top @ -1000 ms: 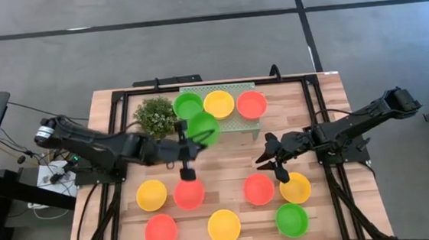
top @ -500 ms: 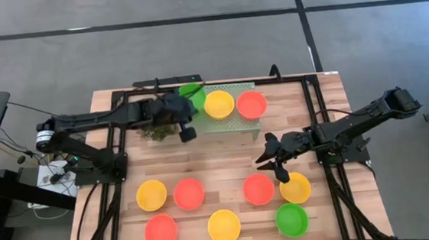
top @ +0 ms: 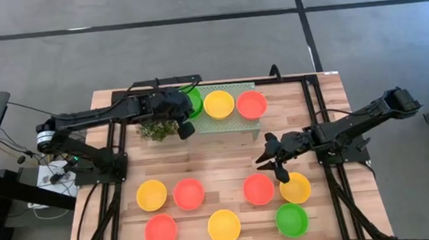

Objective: Pick & Place Mini bowls
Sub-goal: Stack the green bowl on the green bowl on the shelf, then stack the orange bowl on the orange bowl on the shelf

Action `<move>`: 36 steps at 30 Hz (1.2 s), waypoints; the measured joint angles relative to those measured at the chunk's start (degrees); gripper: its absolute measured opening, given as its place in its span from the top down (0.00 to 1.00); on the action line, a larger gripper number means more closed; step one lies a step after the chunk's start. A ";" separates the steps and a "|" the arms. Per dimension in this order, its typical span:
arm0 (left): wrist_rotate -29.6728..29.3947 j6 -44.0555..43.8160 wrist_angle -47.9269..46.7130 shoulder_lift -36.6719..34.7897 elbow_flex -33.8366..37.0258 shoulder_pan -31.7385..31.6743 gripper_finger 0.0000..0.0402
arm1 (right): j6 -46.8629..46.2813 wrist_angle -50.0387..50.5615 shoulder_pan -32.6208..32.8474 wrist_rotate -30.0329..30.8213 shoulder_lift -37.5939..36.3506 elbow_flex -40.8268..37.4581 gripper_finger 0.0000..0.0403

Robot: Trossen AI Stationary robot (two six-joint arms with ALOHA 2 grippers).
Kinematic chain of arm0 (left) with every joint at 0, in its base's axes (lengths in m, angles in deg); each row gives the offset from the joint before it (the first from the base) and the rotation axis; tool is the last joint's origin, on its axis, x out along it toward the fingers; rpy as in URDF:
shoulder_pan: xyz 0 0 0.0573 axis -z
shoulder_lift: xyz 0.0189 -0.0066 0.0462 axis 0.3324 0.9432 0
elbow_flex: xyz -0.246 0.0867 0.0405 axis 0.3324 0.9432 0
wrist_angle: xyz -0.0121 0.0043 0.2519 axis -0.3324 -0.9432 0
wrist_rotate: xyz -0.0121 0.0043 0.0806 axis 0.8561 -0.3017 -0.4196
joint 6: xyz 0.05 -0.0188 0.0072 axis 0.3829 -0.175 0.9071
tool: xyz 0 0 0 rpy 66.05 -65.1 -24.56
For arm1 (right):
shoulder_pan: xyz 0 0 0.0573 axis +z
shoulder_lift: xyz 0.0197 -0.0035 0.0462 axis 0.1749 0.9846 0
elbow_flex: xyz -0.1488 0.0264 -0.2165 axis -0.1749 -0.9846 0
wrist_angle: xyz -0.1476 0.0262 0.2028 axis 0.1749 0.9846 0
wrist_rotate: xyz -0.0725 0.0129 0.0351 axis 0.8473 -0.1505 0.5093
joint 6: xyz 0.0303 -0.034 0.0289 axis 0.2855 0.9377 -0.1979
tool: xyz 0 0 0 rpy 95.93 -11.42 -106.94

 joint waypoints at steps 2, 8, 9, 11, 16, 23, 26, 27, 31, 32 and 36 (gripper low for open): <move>0.20 -0.01 0.02 0.57 -0.02 0.20 0.98 | 0.00 -0.02 -0.02 0.01 0.00 0.00 0.71; -0.18 -0.24 -0.55 1.62 0.00 0.27 0.98 | 0.00 -0.18 -0.01 0.01 0.00 0.00 0.71; -0.25 -0.27 -0.43 1.80 0.00 0.20 0.98 | 0.00 -0.18 0.00 0.02 0.00 0.00 0.71; -0.25 -0.36 -0.96 2.01 0.00 0.21 0.98 | -0.01 -0.09 -0.02 0.02 0.00 0.00 0.71; -0.22 -0.31 -0.79 2.30 0.02 0.26 0.96 | 0.00 0.00 0.00 0.02 0.00 0.00 0.71; -0.25 -0.17 -0.55 2.60 0.01 0.34 0.86 | 0.00 0.00 -0.01 0.02 0.00 0.00 0.71; -0.49 -0.14 -0.40 2.93 0.02 0.44 0.81 | 0.00 -0.02 -0.01 0.02 0.00 0.00 0.71; -0.61 0.07 0.09 2.93 0.02 0.65 0.79 | 0.00 -0.02 -0.02 0.02 0.00 0.00 0.71; -2.94 0.22 1.22 1.14 0.02 3.15 0.77 | 0.00 -0.54 0.00 0.03 0.00 0.00 0.71; -4.24 0.24 1.57 0.30 0.01 4.17 0.77 | 0.03 -0.81 0.00 0.07 0.00 -0.01 0.71; -6.71 -0.55 1.79 -2.63 0.00 9.37 0.77 | 4.74 -2.72 0.25 0.21 0.02 0.00 0.71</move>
